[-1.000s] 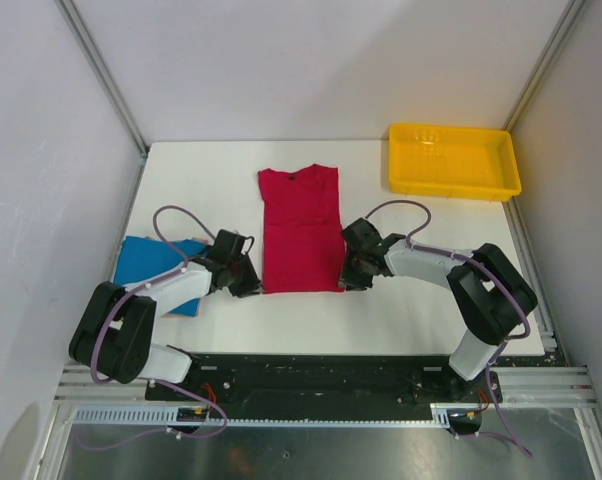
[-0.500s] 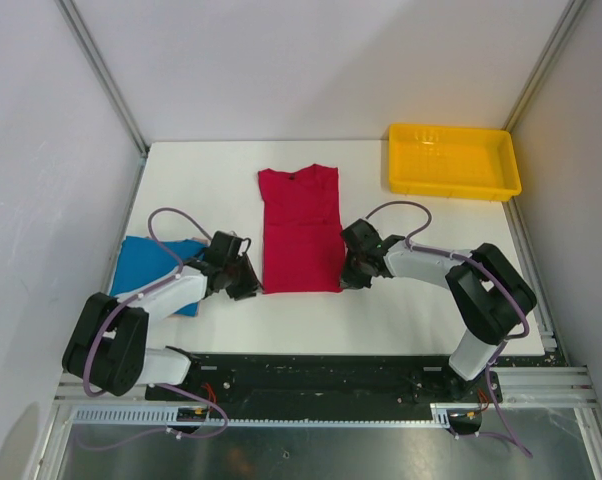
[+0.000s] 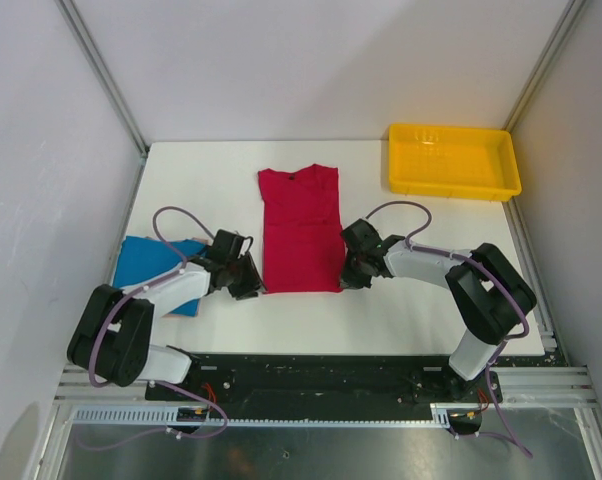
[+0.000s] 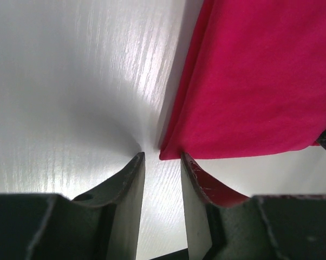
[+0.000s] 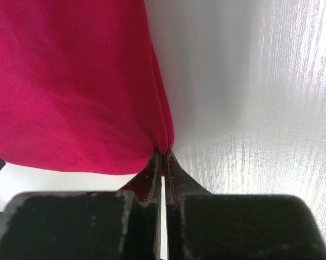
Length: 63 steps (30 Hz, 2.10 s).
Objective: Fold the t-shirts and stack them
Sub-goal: Grab one side of the 2/3 rectangular tshirt with both arms
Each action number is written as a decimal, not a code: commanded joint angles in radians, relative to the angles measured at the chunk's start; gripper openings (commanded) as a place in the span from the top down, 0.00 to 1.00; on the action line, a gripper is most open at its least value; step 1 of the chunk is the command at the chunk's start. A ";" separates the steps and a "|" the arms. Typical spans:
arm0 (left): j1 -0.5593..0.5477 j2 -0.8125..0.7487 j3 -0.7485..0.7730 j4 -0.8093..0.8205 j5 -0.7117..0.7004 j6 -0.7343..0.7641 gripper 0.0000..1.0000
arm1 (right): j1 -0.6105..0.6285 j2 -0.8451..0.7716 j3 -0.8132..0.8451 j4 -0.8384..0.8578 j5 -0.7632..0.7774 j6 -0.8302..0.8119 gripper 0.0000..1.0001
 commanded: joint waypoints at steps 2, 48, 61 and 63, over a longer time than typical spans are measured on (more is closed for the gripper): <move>0.003 0.021 0.045 0.046 0.020 0.013 0.62 | 0.003 0.042 -0.014 -0.004 0.032 -0.001 1.00; -0.068 -0.417 -0.177 -0.169 0.131 -0.010 1.00 | 0.135 -0.263 -0.109 -0.160 0.006 0.025 1.00; -0.128 -0.679 -0.069 -0.356 0.095 -0.092 1.00 | 0.222 -0.505 -0.058 -0.303 0.092 0.088 1.00; -0.123 -0.638 -0.016 -0.358 0.053 -0.087 1.00 | 0.201 -0.475 -0.008 -0.309 0.096 0.051 1.00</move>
